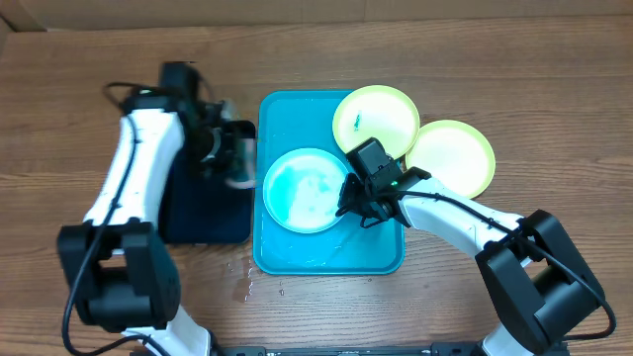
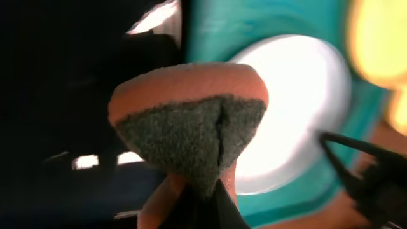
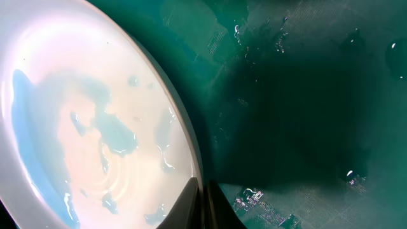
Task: Clean dirty plates on tray and stack at the side
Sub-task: 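Carry the sponge with the left gripper back onto the black tray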
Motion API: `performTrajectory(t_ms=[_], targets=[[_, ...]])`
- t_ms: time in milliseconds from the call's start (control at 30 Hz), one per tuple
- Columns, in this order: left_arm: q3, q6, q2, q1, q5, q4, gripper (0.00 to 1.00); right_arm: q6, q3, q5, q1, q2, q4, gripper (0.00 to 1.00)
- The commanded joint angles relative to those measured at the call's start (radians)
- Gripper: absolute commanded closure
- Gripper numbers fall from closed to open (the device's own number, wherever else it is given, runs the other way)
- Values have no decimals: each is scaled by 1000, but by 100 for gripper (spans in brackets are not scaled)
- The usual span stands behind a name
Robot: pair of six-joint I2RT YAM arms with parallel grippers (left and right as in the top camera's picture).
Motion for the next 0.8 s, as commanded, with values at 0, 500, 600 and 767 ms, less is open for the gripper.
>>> performTrajectory(t_ms=[0, 500, 600, 767], targets=[[-6, -89, -13, 49, -267, -30, 96, -3, -7, -5, 0, -4, 10, 96], [-335, -140, -13, 60, -346, 276, 96, -3, -7, -5, 0, -4, 13, 95], [-340, -57, -13, 60, -225, 312, 96, -3, -7, -5, 0, -4, 13, 96], [-340, 73, -13, 49, -37, 385, 96, -3, -7, -5, 0, -4, 14, 96]])
